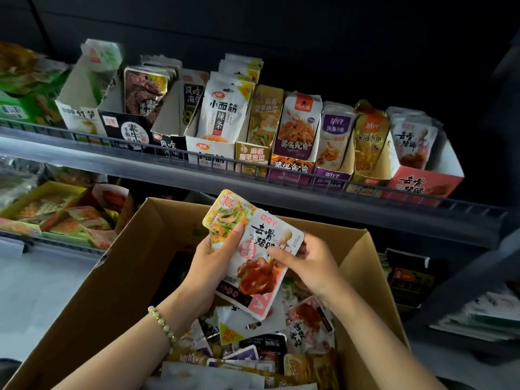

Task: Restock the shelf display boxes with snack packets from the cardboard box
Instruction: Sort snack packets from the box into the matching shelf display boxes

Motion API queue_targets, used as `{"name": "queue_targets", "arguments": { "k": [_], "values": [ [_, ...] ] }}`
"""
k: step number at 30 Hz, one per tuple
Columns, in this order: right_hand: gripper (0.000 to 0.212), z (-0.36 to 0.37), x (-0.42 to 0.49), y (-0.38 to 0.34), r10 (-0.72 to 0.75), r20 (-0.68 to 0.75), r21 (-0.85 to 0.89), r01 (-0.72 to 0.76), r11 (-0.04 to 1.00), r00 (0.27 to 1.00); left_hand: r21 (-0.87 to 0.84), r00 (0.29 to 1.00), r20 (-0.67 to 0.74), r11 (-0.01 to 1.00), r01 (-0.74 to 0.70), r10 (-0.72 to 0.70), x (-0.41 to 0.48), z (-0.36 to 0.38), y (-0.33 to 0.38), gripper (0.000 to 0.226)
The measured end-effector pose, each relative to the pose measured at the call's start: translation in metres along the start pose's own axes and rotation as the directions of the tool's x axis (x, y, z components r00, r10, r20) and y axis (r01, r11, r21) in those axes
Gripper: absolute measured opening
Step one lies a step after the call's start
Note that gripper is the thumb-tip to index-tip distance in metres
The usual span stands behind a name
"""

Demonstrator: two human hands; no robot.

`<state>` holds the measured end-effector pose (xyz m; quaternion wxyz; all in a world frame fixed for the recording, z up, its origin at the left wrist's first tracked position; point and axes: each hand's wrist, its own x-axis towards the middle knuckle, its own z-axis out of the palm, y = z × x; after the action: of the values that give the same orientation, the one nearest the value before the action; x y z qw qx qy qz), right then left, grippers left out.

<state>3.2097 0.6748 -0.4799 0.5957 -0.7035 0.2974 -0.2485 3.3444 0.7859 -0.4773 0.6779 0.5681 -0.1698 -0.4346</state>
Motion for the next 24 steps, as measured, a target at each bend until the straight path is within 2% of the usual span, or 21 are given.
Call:
{"name": "queue_targets", "arguments": {
  "k": [5,9,13,20,24],
  "values": [
    [0.009,-0.006,0.000,-0.001,0.093,0.027,0.070,-0.095,0.993,0.995,0.032,1.000,0.004,0.999,-0.002,0.002,0.002,0.003,0.011,0.027],
    [0.009,-0.028,0.002,-0.013,0.136,-0.084,0.088,-0.128,0.988,0.987,0.070,0.994,-0.075,0.995,-0.076,0.081,0.005,0.007,0.024,0.026],
    [0.010,-0.077,0.004,-0.035,0.079,-0.230,0.089,-0.059,0.994,0.970,0.106,0.989,-0.085,0.988,-0.110,0.119,0.016,0.027,0.042,0.023],
    [0.017,-0.174,-0.001,-0.075,0.005,-0.373,0.150,0.055,0.987,0.928,0.138,0.985,0.021,0.975,-0.174,0.172,0.038,0.101,0.065,0.017],
    [0.011,-0.234,0.005,-0.101,-0.056,-0.497,0.059,0.097,0.994,0.866,0.128,0.983,0.081,0.976,-0.176,0.167,0.047,0.135,0.072,0.023]
  ]
}}
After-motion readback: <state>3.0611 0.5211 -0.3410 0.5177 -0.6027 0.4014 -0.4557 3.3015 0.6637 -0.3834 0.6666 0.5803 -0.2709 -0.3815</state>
